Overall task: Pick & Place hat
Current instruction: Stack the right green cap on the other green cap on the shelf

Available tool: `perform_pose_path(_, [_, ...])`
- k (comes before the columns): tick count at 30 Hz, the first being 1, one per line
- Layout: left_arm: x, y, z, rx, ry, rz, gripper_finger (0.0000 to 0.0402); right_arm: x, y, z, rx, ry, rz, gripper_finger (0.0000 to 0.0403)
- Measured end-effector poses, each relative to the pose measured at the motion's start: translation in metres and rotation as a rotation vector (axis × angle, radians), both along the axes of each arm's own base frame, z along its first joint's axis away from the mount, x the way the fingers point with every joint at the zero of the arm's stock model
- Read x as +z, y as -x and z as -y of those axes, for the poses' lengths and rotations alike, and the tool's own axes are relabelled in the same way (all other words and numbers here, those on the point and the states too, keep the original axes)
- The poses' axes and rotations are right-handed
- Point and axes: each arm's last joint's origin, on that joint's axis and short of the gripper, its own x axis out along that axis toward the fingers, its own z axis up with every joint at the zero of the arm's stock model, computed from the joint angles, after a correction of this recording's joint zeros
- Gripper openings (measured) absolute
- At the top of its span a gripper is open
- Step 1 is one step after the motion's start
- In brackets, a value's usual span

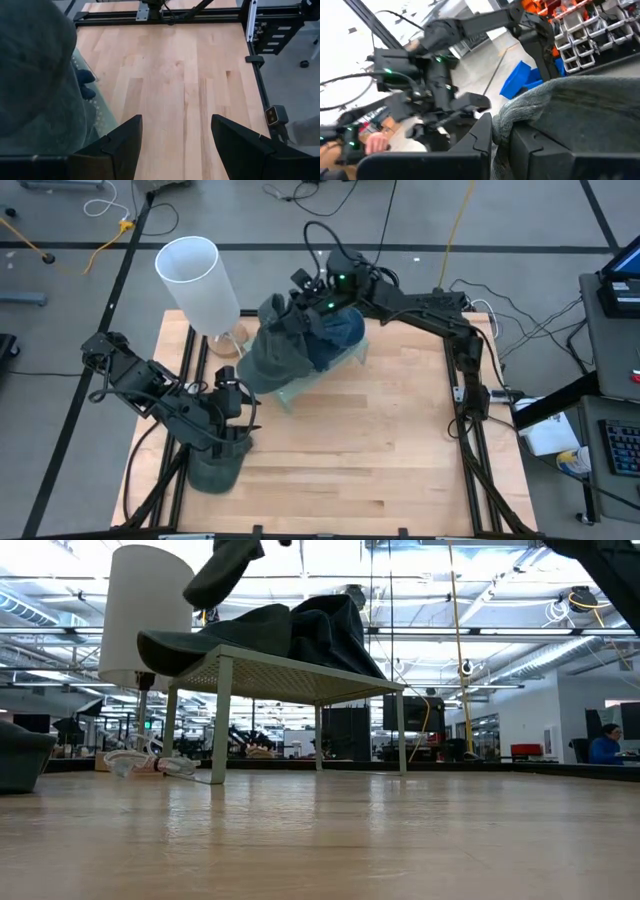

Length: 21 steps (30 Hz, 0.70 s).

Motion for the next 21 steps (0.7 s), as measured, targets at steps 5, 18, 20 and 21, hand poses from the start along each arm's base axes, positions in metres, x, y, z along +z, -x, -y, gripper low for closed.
perform_pose_path(5, [0.000, 0.000, 0.000, 0.000, -0.005, -0.002, 0.0239, -0.012, -0.009, 0.002, 0.027, 0.051, 0.007, 0.0021])
perform_pose_path(18, [0.000, -0.004, -0.008, 0.019, -0.028, -0.005, 0.0239, -0.031, -0.010, 0.005, -0.076, 0.291, -0.027, 0.0021])
perform_pose_path(20, [0.000, -0.004, -0.008, 0.022, -0.028, -0.005, 0.0239, -0.038, -0.015, 0.006, -0.111, 0.331, -0.048, 0.0021])
perform_pose_path(21, [0.000, -0.004, -0.008, 0.022, -0.028, -0.005, 0.0239, -0.040, -0.016, 0.007, -0.117, 0.336, -0.058, 0.0021])
